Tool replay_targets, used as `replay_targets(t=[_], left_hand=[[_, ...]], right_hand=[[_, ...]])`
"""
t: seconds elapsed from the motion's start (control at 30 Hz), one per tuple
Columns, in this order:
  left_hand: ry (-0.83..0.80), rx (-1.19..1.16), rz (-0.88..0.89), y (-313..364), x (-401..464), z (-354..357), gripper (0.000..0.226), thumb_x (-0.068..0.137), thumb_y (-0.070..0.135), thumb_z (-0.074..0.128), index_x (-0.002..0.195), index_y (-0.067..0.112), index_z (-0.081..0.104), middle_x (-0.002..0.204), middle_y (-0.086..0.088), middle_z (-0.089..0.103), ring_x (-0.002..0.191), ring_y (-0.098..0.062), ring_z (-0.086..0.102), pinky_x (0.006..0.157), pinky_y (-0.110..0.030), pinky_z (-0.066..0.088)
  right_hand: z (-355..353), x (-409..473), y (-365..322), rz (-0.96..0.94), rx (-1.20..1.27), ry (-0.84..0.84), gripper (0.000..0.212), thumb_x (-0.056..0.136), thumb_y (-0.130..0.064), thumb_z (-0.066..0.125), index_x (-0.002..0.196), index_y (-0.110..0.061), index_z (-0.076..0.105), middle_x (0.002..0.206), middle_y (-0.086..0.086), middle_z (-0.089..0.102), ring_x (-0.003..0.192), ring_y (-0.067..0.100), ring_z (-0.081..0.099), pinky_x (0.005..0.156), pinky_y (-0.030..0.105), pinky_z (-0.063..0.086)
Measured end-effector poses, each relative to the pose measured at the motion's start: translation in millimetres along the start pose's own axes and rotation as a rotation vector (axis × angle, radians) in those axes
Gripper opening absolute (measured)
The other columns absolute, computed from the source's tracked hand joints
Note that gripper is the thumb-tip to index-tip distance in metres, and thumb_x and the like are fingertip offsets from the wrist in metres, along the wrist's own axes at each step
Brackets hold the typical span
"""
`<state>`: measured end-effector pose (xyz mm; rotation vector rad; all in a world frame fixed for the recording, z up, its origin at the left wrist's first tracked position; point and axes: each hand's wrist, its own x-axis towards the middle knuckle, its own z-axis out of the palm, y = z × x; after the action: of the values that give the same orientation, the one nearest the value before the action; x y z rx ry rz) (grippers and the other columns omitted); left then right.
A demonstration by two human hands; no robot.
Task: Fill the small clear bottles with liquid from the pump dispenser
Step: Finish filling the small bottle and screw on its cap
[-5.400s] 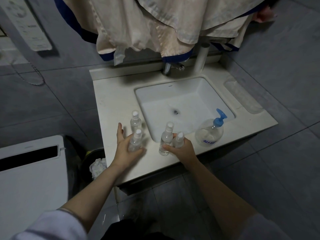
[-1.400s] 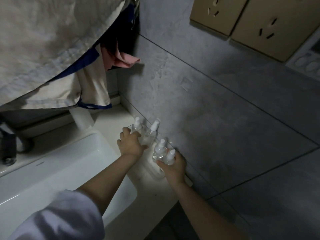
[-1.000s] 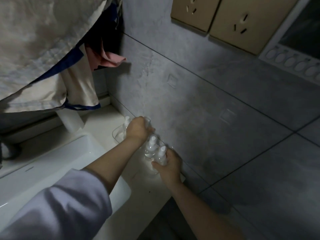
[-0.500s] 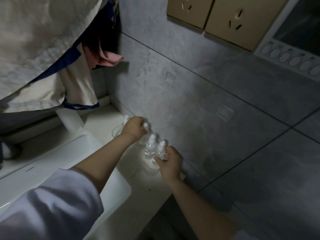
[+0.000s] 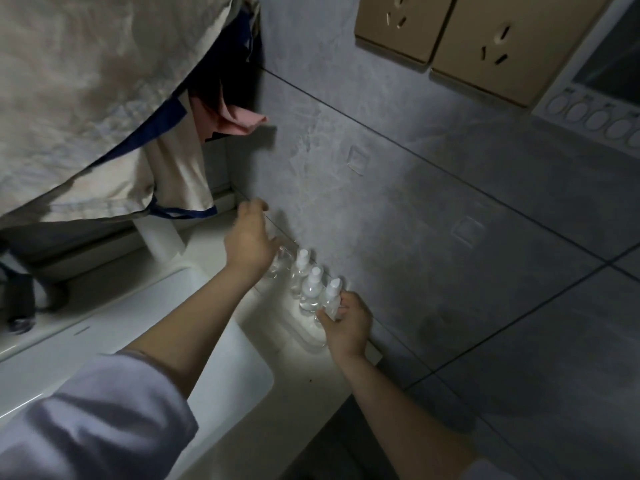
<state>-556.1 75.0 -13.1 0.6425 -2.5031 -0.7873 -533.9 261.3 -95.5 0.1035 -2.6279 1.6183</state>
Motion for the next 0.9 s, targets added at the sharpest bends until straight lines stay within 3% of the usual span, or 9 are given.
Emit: replay_targets(t=[0.1,0.17,0.2,0.27,0.4,0.5,0.67,0.9], left_hand=[[-0.227,-0.013,-0.231,-12.2,4.5,4.6,0.072,0.066,0.022,0.080,0.124,0.007,0.040,0.127,-0.014,0.044,0.108,-0.030,0.052,0.082,-0.036,0.043],[-0.345,-0.114,-0.310,-16.7,2.8,12.7,0.063,0.072,0.019,0.075,0.124,0.003,0.045,0.124,-0.016,0.053,0.112,-0.031,0.053,0.088,-0.035,0.043],[-0.351,-0.149,-0.308,-17.5,1.4,16.1,0.052,0.076,0.018,0.071,0.121,0.003,0.049,0.121,-0.017,0.057,0.110,-0.033,0.054,0.089,-0.036,0.043],[-0.330,-0.156,-0.278,-17.1,-0.4,21.8,0.034,0.082,0.018,0.064,0.111,0.002,0.056,0.114,-0.018,0.061,0.105,-0.035,0.056,0.088,-0.038,0.044],[-0.356,-0.157,-0.205,-12.9,0.8,29.9,0.026,0.081,0.013,0.063,0.105,0.002,0.061,0.106,-0.017,0.063,0.100,-0.033,0.057,0.086,-0.038,0.044],[-0.448,-0.256,-0.161,-11.1,-1.0,33.7,0.012,0.084,0.010,0.061,0.095,0.006,0.062,0.094,-0.012,0.061,0.088,-0.026,0.058,0.072,-0.027,0.047],[-0.568,-0.269,-0.102,-11.8,4.5,35.4,0.022,0.086,0.012,0.059,0.107,0.009,0.059,0.111,-0.014,0.062,0.104,-0.030,0.057,0.089,-0.041,0.047],[-0.588,-0.310,-0.124,-18.9,2.7,38.3,0.038,0.086,0.009,0.056,0.123,0.012,0.052,0.121,-0.012,0.056,0.108,-0.029,0.055,0.090,-0.038,0.046]], right_hand=[[1.1,-1.4,0.9,0.025,-0.010,-0.011,0.030,0.068,-0.004,0.081,0.092,-0.006,0.062,0.087,0.005,0.066,0.078,0.017,0.063,0.068,0.029,0.052],[0.8,-1.4,1.3,0.034,-0.021,-0.015,0.032,0.067,-0.005,0.081,0.092,-0.006,0.062,0.085,0.003,0.065,0.073,0.012,0.060,0.062,0.017,0.047],[0.5,-1.3,0.3,0.043,-0.028,-0.025,0.033,0.067,-0.007,0.082,0.093,-0.005,0.062,0.085,0.002,0.065,0.070,0.010,0.058,0.058,0.012,0.043],[0.2,0.1,-2.2,0.060,-0.033,-0.053,0.037,0.067,-0.012,0.084,0.094,-0.004,0.061,0.087,0.003,0.066,0.071,0.011,0.061,0.058,0.014,0.045],[1.0,3.5,-8.3,0.064,-0.087,-0.033,0.051,0.061,-0.028,0.088,0.097,-0.005,0.061,0.093,0.002,0.066,0.084,0.016,0.062,0.066,0.017,0.041],[5.7,5.2,-10.7,0.082,-0.132,0.014,0.051,0.060,-0.027,0.088,0.096,-0.004,0.061,0.100,0.007,0.066,0.094,0.022,0.060,0.069,0.021,0.038],[12.3,7.9,-10.6,0.117,-0.225,0.060,0.049,0.064,-0.029,0.085,0.098,-0.004,0.060,0.107,0.011,0.064,0.105,0.027,0.055,0.075,0.027,0.037],[20.4,9.3,-16.2,0.220,-0.281,0.130,0.047,0.072,-0.036,0.079,0.103,-0.009,0.059,0.112,0.007,0.062,0.102,0.023,0.058,0.067,0.024,0.032]])
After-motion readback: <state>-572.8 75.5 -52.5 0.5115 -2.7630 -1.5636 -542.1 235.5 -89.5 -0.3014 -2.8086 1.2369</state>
